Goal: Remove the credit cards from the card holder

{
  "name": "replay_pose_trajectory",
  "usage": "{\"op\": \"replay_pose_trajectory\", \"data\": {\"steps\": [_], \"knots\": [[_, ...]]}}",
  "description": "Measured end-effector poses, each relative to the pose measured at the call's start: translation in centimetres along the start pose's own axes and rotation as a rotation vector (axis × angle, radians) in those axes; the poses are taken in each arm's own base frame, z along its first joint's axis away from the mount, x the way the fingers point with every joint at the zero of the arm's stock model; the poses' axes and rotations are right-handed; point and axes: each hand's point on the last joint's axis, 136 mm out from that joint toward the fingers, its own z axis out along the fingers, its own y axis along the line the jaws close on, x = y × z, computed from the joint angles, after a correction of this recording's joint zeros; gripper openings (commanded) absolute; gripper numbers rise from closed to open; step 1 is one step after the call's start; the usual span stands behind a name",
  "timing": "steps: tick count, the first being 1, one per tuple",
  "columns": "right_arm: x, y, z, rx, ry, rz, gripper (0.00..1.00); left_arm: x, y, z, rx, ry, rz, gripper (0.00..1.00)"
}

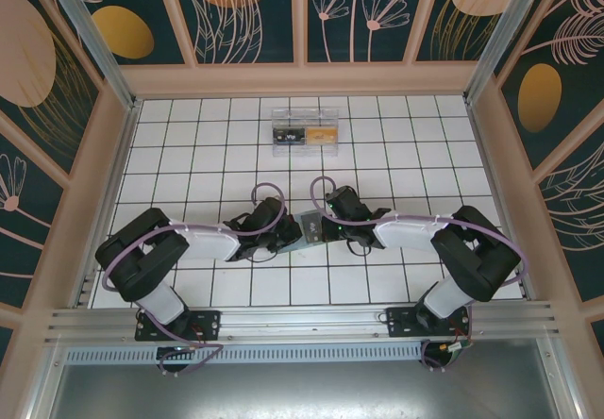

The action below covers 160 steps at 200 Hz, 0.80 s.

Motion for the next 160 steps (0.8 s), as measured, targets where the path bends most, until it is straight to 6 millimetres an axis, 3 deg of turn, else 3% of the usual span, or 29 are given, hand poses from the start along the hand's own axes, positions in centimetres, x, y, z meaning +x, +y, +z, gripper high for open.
{"op": "replay_pose_trajectory", "data": {"steps": [40, 48, 70, 88, 160], "knots": [[0.0, 0.0, 0.0, 0.0, 0.0, 0.0, 0.01, 0.0, 0.2, -0.4, -0.004, -0.006, 0.0, 0.0], [0.0, 0.0, 0.0, 0.0, 0.0, 0.0, 0.01, 0.0, 0.1, -0.4, 0.0, -0.004, 0.001, 0.09], [0.1, 0.3, -0.1, 0.002, 0.008, -0.01, 0.01, 0.0, -0.7, -0.4, 0.033, 0.001, 0.012, 0.2], [0.4, 0.8, 0.0, 0.005, 0.019, -0.026, 0.12, 0.0, -1.2, -0.5, 0.055, 0.001, 0.019, 0.22], [0.6, 1.3, 0.2, 0.001, 0.029, -0.037, 0.07, 0.1, -1.3, -0.3, 0.064, 0.007, 0.02, 0.22]]}}
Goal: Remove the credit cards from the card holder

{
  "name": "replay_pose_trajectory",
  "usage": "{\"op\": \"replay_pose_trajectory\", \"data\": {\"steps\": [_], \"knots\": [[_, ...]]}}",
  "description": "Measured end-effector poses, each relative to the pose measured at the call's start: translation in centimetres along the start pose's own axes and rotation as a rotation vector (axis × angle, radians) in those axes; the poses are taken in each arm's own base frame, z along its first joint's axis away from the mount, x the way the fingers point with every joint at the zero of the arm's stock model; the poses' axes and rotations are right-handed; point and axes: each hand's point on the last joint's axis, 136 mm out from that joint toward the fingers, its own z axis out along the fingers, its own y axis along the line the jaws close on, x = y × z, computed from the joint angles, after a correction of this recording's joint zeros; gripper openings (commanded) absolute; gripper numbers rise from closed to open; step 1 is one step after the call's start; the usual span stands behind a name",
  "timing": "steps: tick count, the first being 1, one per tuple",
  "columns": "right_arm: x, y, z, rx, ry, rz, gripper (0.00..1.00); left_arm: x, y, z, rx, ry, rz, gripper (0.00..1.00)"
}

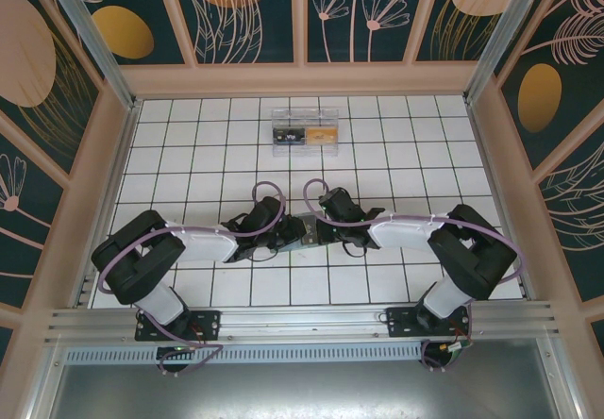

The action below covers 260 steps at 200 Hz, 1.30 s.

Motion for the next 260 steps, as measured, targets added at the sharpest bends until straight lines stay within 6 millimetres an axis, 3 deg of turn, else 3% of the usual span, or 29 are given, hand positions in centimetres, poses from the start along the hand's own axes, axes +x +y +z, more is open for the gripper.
{"op": "replay_pose_trajectory", "data": {"steps": [32, 260], "knots": [[-0.1, 0.1, 0.0, -0.001, -0.001, -0.001, 0.07, 0.1, 1.0, 0.2, -0.045, -0.001, -0.001, 0.22], [-0.2, 0.2, 0.1, -0.002, 0.0, 0.0, 0.06, -0.4, 1.4, 0.5, -0.133, -0.004, 0.028, 0.22]]}}
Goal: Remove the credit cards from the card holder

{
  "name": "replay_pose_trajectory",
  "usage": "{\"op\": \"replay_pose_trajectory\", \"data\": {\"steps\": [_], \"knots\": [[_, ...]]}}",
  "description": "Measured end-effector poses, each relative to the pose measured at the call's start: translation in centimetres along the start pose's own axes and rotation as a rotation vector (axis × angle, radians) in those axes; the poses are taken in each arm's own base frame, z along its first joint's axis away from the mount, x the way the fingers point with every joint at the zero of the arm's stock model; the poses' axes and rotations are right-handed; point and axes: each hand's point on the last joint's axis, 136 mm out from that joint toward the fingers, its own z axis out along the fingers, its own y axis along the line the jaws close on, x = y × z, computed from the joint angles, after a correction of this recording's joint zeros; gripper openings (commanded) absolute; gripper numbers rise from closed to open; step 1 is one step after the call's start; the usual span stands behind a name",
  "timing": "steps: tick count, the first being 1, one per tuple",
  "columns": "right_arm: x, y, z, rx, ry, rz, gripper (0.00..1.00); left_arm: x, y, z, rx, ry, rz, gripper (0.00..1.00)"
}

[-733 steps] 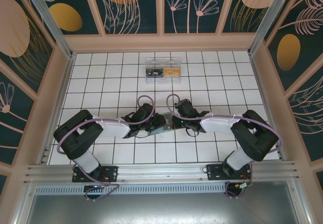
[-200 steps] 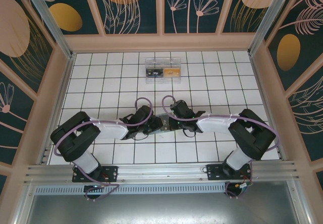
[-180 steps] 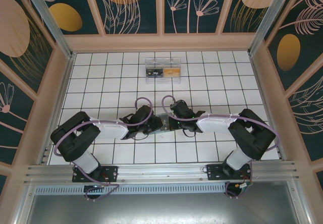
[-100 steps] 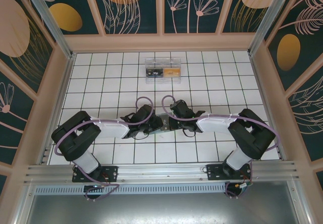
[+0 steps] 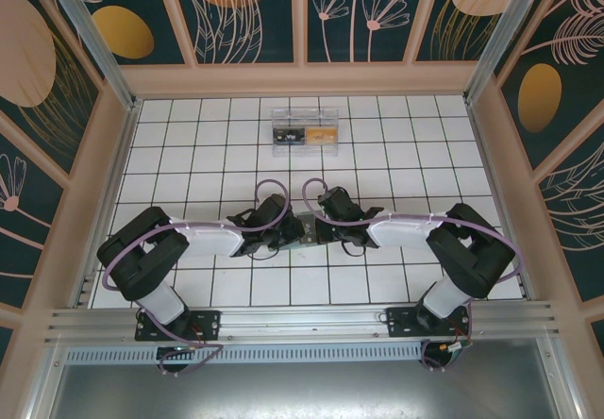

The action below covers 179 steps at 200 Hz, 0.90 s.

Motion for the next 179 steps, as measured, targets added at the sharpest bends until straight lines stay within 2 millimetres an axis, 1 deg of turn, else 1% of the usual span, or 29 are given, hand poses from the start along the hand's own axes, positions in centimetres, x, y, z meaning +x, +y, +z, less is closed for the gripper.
{"op": "replay_pose_trajectory", "data": {"steps": [14, 30, 67, 86, 100, 179], "knots": [[0.01, 0.02, 0.0, -0.001, 0.001, 0.0, 0.06, 0.13, -0.23, 0.12, 0.015, 0.007, 0.0, 0.19], [0.01, 0.02, 0.0, -0.001, 0.001, 0.002, 0.06, 0.25, -0.31, 0.2, 0.03, 0.01, 0.002, 0.18], [0.0, -0.02, 0.0, 0.001, 0.0, 0.003, 0.06, 0.3, -0.24, 0.22, 0.05, 0.007, -0.007, 0.11], [0.0, -0.02, 0.0, 0.001, 0.0, 0.003, 0.06, 0.29, -0.15, 0.2, 0.05, 0.006, -0.009, 0.06], [-0.01, -0.04, 0.0, 0.002, -0.001, 0.003, 0.06, 0.23, -0.16, 0.09, 0.05, 0.002, -0.013, 0.0], [0.02, -0.05, 0.04, 0.002, 0.0, 0.014, 0.06, -0.02, -0.26, -0.71, 0.054, -0.017, -0.009, 0.0]]}}
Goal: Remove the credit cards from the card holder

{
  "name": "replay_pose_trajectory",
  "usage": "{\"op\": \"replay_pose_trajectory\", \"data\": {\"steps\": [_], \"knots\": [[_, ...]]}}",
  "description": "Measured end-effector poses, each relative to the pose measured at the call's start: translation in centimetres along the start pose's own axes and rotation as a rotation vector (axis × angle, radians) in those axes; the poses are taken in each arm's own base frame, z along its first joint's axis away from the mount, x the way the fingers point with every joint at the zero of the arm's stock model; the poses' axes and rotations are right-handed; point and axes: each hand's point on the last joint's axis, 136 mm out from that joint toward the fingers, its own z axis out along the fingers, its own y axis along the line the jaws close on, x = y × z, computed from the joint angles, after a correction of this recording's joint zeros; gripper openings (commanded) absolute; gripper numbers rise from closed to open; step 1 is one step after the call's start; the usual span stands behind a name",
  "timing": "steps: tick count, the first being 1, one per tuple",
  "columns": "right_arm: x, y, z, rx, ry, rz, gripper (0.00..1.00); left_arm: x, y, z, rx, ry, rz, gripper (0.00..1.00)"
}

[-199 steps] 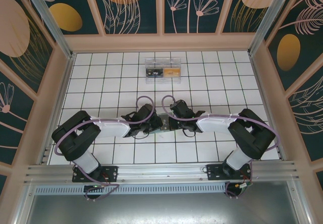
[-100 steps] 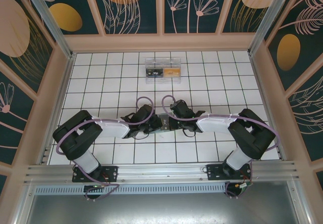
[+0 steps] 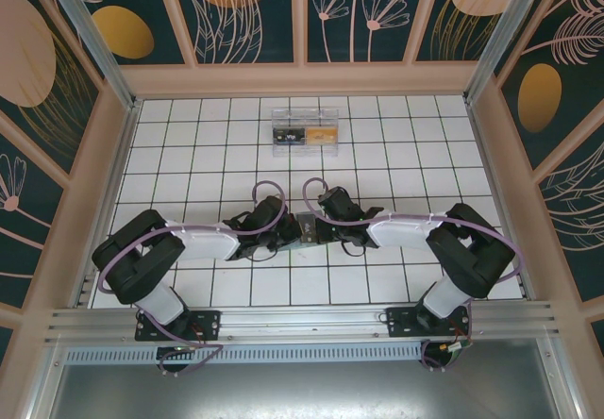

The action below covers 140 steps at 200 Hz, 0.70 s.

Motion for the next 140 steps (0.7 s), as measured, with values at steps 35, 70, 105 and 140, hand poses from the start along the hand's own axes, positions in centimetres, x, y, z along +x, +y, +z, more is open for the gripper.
{"op": "replay_pose_trajectory", "data": {"steps": [35, 70, 105, 140], "knots": [[0.01, -0.01, 0.01, 0.0, 0.0, 0.004, 0.06, -0.06, 0.47, -0.23, -0.015, -0.01, 0.003, 0.0], [0.01, -0.01, 0.01, 0.0, 0.0, 0.005, 0.06, -0.06, 0.9, -0.37, -0.025, -0.015, 0.004, 0.0], [-0.04, 0.04, -0.02, -0.002, -0.001, 0.004, 0.06, -0.03, 0.79, -0.35, -0.019, -0.012, 0.004, 0.0], [-0.16, 0.35, -0.11, -0.014, 0.0, 0.004, 0.06, 0.11, 0.73, -0.08, -0.011, -0.004, 0.004, 0.0]]}}
